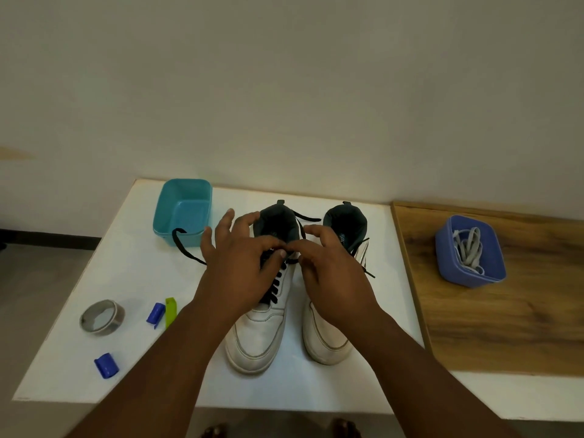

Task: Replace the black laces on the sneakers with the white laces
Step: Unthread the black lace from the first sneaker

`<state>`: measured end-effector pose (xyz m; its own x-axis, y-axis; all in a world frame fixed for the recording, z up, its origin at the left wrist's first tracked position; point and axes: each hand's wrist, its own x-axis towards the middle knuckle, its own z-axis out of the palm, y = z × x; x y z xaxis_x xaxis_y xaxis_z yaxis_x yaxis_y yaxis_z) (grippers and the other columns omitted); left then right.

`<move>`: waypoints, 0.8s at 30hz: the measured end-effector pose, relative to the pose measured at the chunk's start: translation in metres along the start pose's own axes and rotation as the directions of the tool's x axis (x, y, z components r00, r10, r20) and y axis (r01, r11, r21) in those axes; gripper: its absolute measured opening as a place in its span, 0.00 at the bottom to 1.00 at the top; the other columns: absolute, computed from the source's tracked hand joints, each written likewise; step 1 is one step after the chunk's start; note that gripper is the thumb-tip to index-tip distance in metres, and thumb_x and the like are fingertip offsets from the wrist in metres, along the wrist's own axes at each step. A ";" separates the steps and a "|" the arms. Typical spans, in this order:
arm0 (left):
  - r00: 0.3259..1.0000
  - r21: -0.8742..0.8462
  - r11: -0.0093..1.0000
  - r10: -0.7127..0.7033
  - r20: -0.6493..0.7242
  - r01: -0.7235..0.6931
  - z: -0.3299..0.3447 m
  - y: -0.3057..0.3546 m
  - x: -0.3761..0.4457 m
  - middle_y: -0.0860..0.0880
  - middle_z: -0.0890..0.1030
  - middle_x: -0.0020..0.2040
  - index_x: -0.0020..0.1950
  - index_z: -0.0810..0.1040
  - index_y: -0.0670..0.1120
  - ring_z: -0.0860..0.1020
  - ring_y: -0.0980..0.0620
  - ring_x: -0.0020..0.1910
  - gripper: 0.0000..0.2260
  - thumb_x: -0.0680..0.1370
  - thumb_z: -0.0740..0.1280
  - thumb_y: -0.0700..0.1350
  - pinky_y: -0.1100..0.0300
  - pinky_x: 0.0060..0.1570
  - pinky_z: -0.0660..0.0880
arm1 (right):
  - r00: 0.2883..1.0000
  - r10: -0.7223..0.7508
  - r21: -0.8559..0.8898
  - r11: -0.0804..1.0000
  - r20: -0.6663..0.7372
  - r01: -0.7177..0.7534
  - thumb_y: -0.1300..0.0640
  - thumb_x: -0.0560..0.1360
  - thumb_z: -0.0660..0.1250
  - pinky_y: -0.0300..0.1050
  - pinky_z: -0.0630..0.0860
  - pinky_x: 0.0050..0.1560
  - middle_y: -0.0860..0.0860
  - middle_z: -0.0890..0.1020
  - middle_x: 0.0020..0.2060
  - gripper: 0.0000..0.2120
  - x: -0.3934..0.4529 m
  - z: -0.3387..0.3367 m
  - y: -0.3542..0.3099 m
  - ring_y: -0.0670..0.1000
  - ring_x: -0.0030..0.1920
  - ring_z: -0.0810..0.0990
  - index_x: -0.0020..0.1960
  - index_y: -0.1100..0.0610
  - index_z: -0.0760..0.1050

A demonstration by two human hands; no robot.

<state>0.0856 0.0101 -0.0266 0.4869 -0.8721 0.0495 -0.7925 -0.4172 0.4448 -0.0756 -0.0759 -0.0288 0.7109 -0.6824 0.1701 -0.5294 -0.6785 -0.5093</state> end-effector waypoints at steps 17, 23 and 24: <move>0.999 -0.004 0.999 0.043 0.002 -0.043 -0.001 0.001 0.000 0.52 0.62 0.79 0.66 0.76 0.64 0.49 0.45 0.80 0.13 0.82 0.59 0.58 0.38 0.76 0.45 | 1.000 -0.011 0.050 0.999 -0.026 0.013 0.58 0.81 0.65 0.46 0.80 0.42 0.45 0.70 0.57 0.18 0.000 0.003 -0.004 0.45 0.43 0.77 0.68 0.43 0.76; 0.999 0.053 0.998 -0.044 -0.008 0.045 0.000 -0.004 0.000 0.52 0.65 0.77 0.57 0.81 0.63 0.49 0.44 0.80 0.08 0.79 0.66 0.60 0.35 0.75 0.45 | 1.000 0.000 0.009 1.000 -0.016 0.000 0.59 0.81 0.64 0.42 0.79 0.45 0.47 0.74 0.55 0.15 0.005 0.002 -0.005 0.46 0.48 0.77 0.64 0.45 0.79; 0.999 0.048 0.998 -0.049 -0.001 0.049 0.000 -0.003 0.000 0.52 0.66 0.76 0.56 0.80 0.63 0.49 0.44 0.80 0.08 0.79 0.66 0.59 0.35 0.75 0.45 | 1.000 0.002 0.005 1.000 -0.018 -0.002 0.60 0.81 0.65 0.43 0.79 0.45 0.47 0.75 0.55 0.15 0.005 0.002 -0.004 0.46 0.48 0.78 0.64 0.46 0.80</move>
<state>0.0882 0.0115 -0.0282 0.5254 -0.8504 0.0291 -0.7847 -0.4711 0.4028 -0.0688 -0.0759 -0.0280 0.7015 -0.6884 0.1844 -0.5281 -0.6758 -0.5141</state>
